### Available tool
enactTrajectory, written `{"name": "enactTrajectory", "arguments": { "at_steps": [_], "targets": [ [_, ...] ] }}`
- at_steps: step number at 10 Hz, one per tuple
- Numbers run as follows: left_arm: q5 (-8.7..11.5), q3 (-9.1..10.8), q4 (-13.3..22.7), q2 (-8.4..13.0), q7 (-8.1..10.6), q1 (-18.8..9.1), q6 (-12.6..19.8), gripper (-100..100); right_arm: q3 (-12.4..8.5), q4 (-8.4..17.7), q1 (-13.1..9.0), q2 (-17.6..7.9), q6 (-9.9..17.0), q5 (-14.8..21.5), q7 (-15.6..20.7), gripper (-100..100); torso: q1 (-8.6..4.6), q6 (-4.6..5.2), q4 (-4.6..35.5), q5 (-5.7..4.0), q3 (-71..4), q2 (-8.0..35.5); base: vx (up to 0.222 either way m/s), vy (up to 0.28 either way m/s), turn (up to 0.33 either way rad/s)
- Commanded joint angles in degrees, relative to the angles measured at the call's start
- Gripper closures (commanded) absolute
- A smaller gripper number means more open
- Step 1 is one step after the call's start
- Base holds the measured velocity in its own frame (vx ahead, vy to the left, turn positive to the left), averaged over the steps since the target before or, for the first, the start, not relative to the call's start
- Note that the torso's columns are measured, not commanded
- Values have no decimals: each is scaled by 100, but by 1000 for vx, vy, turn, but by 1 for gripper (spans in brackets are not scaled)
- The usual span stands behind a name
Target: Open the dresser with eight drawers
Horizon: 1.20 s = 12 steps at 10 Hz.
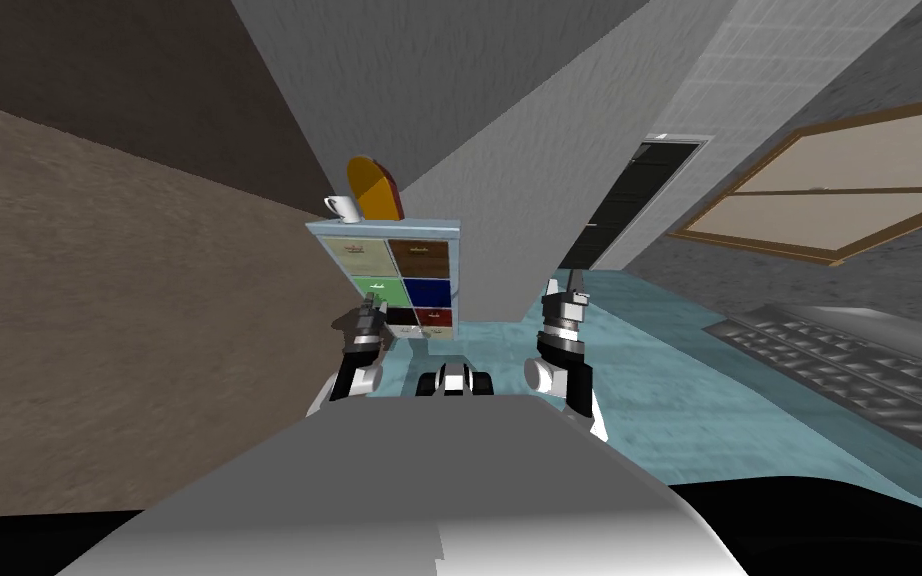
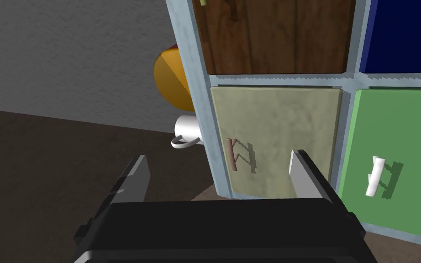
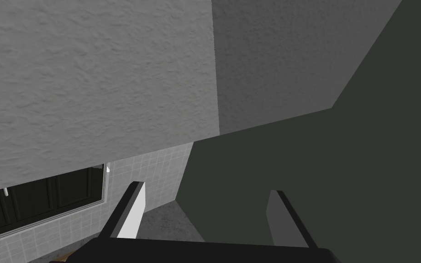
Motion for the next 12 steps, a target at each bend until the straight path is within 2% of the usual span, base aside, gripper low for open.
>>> {"name": "enactTrajectory", "arguments": {
  "at_steps": [1,12],
  "targets": [
    [-27,-15,272,-34,-38,-72,-73,-100,0,0,0,0,0,0,0,0,-4,0,0,-1,-1,-2,65,-35,-14],
    [-145,-66,1739,12,-187,-419,-505,-100,0,0,0,0,0,0,0,0,1,0,1,0,2,3,88,-46,-19]
  ]
}}
